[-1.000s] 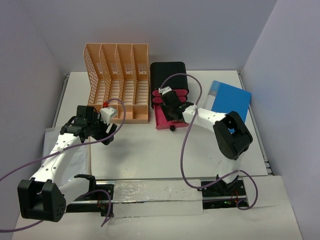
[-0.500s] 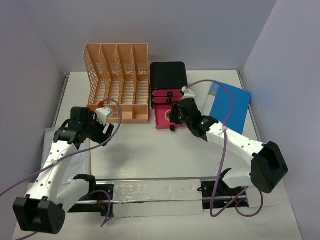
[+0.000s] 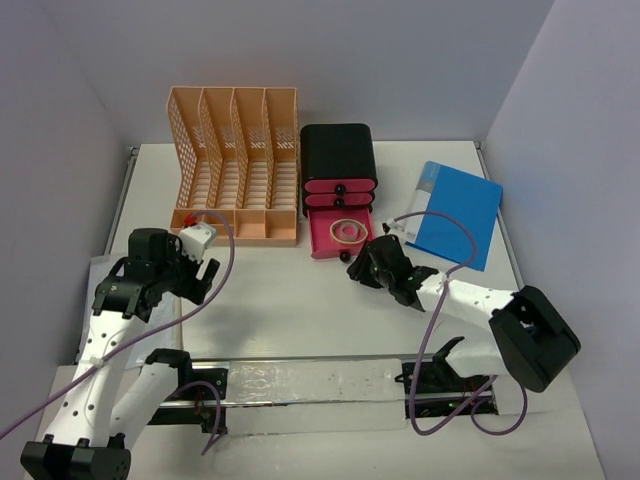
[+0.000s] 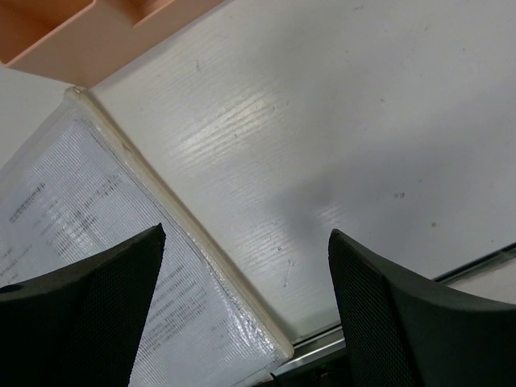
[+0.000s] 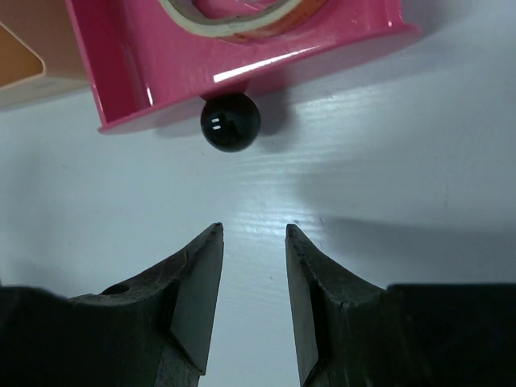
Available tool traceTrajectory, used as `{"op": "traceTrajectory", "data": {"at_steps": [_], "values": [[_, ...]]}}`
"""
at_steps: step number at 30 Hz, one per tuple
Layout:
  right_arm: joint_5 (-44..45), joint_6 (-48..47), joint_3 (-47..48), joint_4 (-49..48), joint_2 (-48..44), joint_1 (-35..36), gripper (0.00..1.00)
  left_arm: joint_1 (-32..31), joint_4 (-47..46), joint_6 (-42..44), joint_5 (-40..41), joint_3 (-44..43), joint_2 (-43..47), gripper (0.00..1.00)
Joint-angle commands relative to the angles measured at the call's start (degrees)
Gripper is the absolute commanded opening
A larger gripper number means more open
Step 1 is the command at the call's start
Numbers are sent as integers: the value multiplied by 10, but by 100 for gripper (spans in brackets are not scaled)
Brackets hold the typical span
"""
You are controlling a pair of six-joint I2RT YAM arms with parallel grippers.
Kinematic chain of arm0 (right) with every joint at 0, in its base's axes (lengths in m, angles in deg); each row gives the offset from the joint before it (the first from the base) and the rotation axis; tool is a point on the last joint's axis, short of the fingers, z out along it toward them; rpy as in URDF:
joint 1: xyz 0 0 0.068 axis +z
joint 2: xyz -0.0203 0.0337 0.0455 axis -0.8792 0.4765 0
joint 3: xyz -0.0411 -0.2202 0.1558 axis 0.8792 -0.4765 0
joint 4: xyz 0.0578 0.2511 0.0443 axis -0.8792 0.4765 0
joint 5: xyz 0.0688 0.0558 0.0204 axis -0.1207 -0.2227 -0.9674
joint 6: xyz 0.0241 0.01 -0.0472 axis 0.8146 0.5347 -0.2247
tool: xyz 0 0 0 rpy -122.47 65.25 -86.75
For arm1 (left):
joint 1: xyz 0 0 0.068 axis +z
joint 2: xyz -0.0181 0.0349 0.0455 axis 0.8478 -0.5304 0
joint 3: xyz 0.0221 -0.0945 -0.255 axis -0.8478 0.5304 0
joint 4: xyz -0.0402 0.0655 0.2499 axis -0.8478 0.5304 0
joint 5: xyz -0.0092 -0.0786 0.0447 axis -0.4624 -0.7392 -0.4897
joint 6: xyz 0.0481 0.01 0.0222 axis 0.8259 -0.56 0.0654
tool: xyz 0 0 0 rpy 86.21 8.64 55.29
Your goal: Organize the desk
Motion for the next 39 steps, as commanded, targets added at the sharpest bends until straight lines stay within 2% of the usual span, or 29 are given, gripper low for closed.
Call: {"op": "traceTrajectory", "data": {"at_steps": [1, 12, 19, 25, 30, 39], "values": [[-11, 31, 27, -80, 62, -11, 44, 3, 27, -5, 9, -13, 12, 89], [7, 37, 82, -88, 195, -27, 43, 3, 26, 1, 12, -2, 31, 89], [54, 34, 141, -52, 203, -32, 44, 3, 32, 2, 26, -9, 36, 89], [77, 27, 184, -51, 213, -64, 44, 3, 38, -3, 31, -13, 37, 89], [44, 22, 240, -47, 270, -101, 44, 3, 36, -11, 46, -6, 36, 89], [17, 52, 287, -86, 321, -114, 44, 3, 31, -17, 49, -11, 25, 89]]}}
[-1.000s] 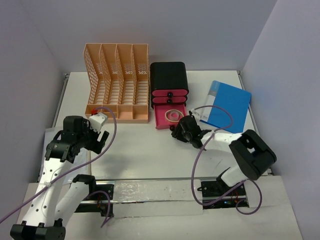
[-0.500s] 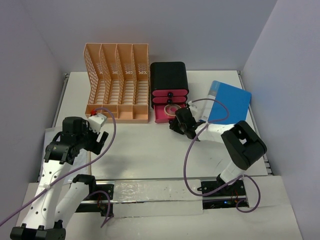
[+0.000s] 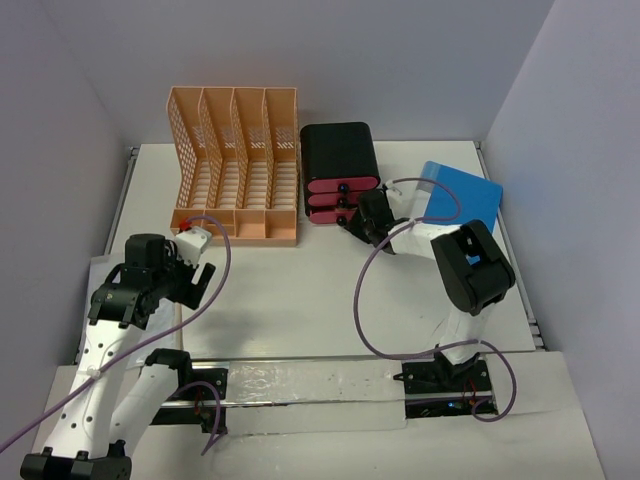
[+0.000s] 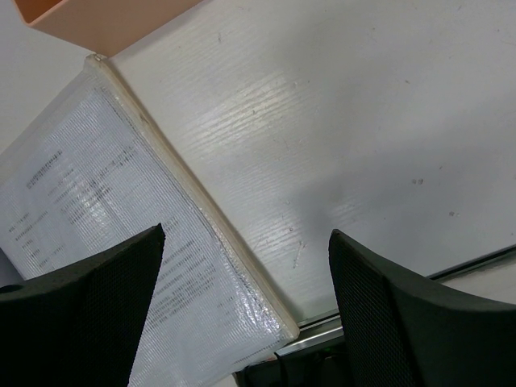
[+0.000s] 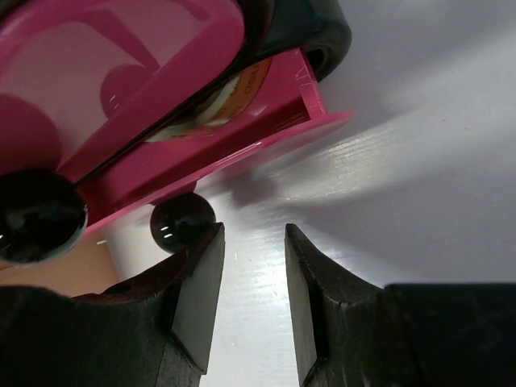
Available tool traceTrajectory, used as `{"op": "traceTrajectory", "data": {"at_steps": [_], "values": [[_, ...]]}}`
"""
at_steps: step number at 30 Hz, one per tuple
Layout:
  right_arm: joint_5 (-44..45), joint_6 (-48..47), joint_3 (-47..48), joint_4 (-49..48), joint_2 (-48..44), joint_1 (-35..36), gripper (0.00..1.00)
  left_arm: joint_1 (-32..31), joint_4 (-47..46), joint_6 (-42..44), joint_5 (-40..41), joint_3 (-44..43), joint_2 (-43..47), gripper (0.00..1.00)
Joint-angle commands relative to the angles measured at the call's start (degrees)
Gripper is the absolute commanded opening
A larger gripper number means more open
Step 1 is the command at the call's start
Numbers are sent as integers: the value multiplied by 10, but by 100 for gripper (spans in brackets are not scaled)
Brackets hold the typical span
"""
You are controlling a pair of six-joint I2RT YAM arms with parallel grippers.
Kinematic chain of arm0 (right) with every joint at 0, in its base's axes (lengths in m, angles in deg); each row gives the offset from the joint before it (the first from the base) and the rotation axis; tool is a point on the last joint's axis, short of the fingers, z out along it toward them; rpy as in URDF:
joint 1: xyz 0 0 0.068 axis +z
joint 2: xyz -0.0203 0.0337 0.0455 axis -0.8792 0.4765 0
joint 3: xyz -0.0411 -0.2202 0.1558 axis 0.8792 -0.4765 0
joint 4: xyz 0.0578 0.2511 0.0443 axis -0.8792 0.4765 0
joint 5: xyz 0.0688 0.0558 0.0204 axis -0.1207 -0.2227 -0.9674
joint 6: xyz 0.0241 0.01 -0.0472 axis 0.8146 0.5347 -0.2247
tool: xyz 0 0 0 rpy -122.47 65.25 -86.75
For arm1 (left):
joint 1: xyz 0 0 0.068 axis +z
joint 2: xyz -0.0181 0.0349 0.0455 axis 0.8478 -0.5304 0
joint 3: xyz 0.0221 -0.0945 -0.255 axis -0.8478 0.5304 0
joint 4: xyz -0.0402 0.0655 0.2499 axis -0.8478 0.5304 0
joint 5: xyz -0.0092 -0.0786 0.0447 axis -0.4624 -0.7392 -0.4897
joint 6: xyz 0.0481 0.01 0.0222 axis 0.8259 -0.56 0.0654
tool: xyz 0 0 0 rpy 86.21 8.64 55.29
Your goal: Organize the desk
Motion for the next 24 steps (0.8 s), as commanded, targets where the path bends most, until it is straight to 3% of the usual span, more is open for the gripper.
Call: {"op": "traceTrajectory", "data": {"at_steps": [1, 12, 18, 24], "values": [[-10, 31, 42, -39, 23, -8, 44, 3, -8, -11, 6, -10, -7, 89], [-12, 115, 32, -109, 32, -22, 44, 3, -14, -10, 10, -9, -20, 89], [-30, 116, 32, -115, 35, -28, 44, 3, -15, -7, 5, -10, -23, 89], [-37, 85, -26, -84, -39, -29, 44, 2, -21, -8, -14, -11, -28, 89]]}}
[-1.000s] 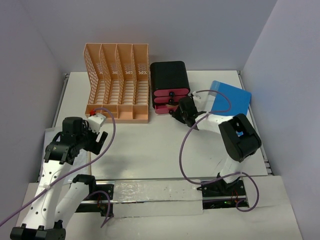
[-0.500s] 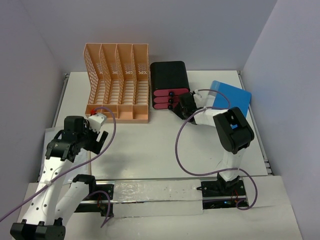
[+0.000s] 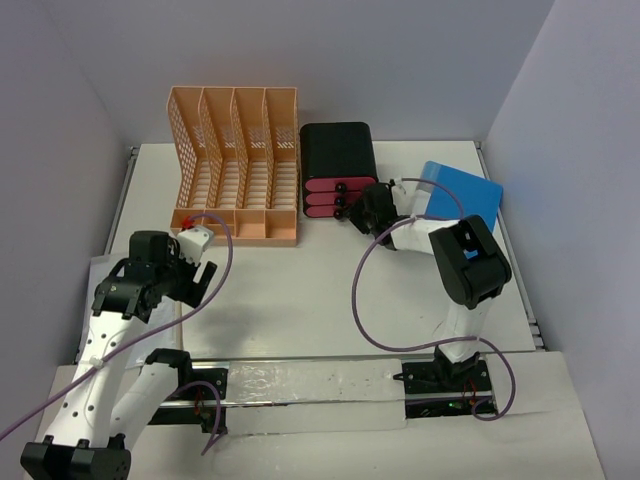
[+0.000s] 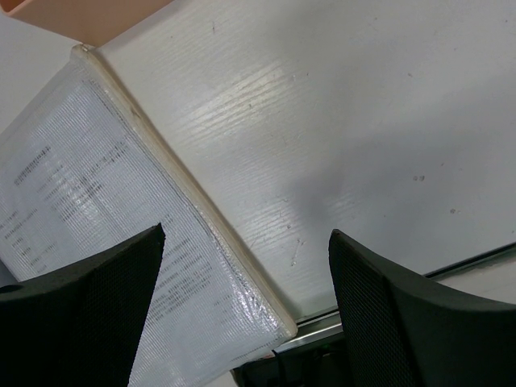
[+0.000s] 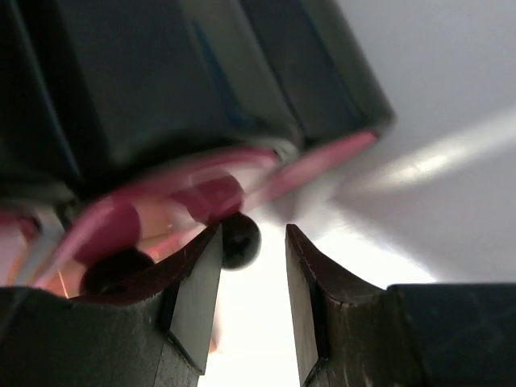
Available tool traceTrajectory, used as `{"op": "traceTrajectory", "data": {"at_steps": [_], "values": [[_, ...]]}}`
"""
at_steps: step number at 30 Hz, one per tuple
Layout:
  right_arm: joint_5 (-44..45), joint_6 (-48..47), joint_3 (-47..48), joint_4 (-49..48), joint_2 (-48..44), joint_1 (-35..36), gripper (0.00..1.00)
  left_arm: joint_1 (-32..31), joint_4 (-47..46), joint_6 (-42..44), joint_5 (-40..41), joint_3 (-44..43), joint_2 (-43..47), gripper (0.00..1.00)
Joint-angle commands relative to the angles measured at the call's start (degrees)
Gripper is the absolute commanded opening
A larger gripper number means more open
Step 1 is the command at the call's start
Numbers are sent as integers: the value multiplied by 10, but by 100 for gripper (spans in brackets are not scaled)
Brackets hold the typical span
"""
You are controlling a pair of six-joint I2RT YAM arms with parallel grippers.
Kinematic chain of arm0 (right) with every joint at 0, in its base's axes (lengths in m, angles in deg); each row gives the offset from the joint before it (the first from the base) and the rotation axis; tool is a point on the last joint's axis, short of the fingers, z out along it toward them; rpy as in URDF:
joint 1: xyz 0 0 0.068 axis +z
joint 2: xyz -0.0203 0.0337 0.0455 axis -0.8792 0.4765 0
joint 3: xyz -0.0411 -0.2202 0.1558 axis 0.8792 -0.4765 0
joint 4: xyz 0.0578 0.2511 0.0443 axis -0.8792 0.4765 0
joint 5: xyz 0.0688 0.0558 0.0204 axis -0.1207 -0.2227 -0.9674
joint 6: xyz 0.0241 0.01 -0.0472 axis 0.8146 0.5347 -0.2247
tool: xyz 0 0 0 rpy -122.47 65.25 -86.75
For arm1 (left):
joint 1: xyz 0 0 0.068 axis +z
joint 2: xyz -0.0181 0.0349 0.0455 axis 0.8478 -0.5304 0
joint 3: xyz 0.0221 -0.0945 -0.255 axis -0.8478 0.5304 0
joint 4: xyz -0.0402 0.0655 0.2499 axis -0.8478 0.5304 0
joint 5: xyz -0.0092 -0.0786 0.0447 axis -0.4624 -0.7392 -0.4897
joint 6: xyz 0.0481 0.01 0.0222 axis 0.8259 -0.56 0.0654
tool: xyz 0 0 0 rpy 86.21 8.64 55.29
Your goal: Organize the desk
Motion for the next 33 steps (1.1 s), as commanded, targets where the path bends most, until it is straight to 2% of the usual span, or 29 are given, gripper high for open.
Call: {"op": "traceTrajectory", "data": {"at_steps": [1, 7, 9, 12, 16, 25, 30, 33], "values": [[-4, -17, -51, 6, -83, -4, 45, 1, -22, -5, -19, -10, -3, 89], [-16, -3, -190, 17, -223, -23, 45, -1, -32, -2, -53, -11, -22, 89], [-39, 31, -254, 7, -290, -64, 50, -1, -36, 7, -67, -15, -35, 88], [-58, 70, -319, -24, -331, -129, 51, -1, -46, 15, -80, -23, -50, 88], [14, 137, -402, -48, -389, -173, 50, -1, -53, 19, -85, -42, -73, 88], [93, 231, -464, -196, -359, -189, 47, -1, -46, 17, -80, -71, -90, 88], [102, 217, -431, -224, -298, -200, 47, -1, -53, 8, -74, -72, -102, 88], [86, 239, -414, -242, -255, -215, 47, -1, -58, 3, -68, -78, -109, 88]]}}
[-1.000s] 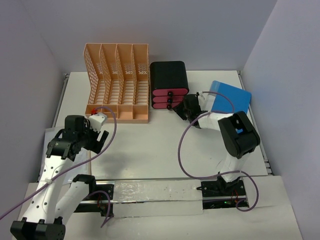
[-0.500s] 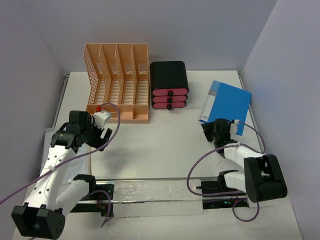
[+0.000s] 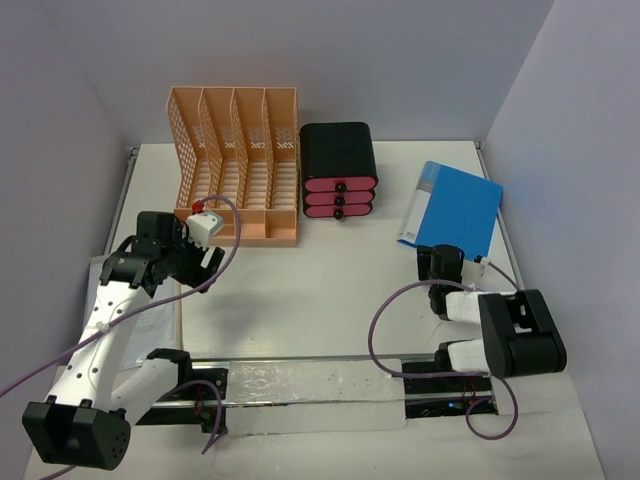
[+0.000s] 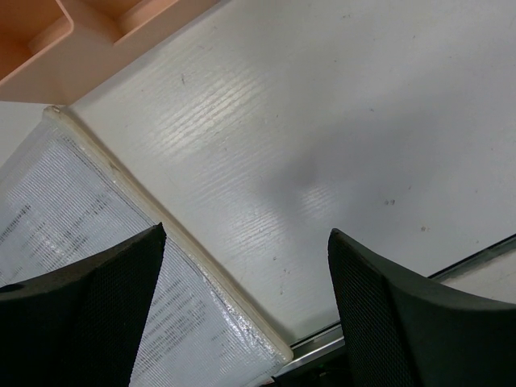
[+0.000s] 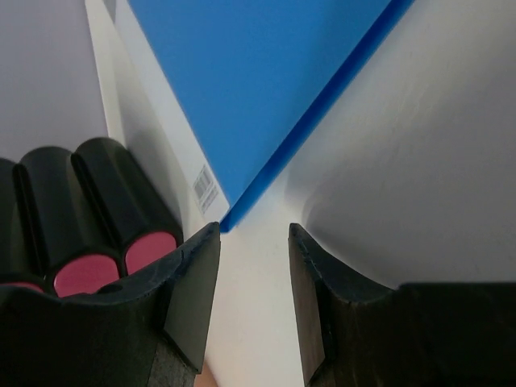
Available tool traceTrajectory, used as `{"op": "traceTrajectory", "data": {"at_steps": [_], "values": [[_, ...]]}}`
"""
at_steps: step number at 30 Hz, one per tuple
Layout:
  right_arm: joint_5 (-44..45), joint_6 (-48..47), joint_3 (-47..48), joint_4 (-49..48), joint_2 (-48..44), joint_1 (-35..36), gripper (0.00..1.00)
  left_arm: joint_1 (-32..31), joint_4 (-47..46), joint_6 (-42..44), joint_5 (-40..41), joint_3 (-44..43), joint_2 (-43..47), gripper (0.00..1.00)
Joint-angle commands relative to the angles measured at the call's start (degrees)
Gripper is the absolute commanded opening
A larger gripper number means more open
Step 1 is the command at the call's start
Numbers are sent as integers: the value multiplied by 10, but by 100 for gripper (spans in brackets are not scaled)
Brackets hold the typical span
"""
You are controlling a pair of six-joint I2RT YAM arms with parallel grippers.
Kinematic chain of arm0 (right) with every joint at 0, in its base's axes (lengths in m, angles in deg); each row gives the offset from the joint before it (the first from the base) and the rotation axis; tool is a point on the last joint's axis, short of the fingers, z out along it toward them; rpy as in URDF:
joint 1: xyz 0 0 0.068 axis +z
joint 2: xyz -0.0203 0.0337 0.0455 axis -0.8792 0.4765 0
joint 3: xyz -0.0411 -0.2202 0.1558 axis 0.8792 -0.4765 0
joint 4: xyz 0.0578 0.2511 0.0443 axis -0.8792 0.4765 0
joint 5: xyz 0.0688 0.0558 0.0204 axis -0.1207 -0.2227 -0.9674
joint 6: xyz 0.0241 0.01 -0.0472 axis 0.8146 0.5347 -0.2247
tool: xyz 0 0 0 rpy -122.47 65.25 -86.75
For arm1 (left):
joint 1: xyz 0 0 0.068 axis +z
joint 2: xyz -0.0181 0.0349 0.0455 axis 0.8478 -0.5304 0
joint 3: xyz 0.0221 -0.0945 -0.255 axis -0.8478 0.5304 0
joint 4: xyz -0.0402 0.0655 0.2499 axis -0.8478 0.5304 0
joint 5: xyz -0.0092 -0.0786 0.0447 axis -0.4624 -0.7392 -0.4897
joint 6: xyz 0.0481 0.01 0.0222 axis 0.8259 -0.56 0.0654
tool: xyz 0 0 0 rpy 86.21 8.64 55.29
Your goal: Organize the desk
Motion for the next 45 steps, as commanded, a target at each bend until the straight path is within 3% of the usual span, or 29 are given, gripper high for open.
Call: {"op": "traceTrajectory", "data": {"at_steps": [1, 8, 25, 36, 38, 42, 45], "values": [[10, 37, 35, -70, 54, -22, 47, -1, -26, -13, 0, -33, -8, 88], [-46, 42, 70, -197, 176, -53, 47, -1, -30, -19, 16, -41, -26, 88], [-16, -73, 246, -204, 267, -65, 44, -1, -31, -35, 73, -76, -60, 88], [-71, 5, 394, -152, 403, -87, 44, -1, -36, -41, 93, -81, -76, 88], [-72, -8, 414, -125, 399, -87, 35, -1, -37, -42, 96, -79, -76, 88], [-87, -66, 451, -64, 367, -87, 1, -1, -38, -44, 92, -76, -74, 88], [-96, -104, 434, -68, 311, -87, 0, -1, -37, -42, 85, -76, -70, 88]]}}
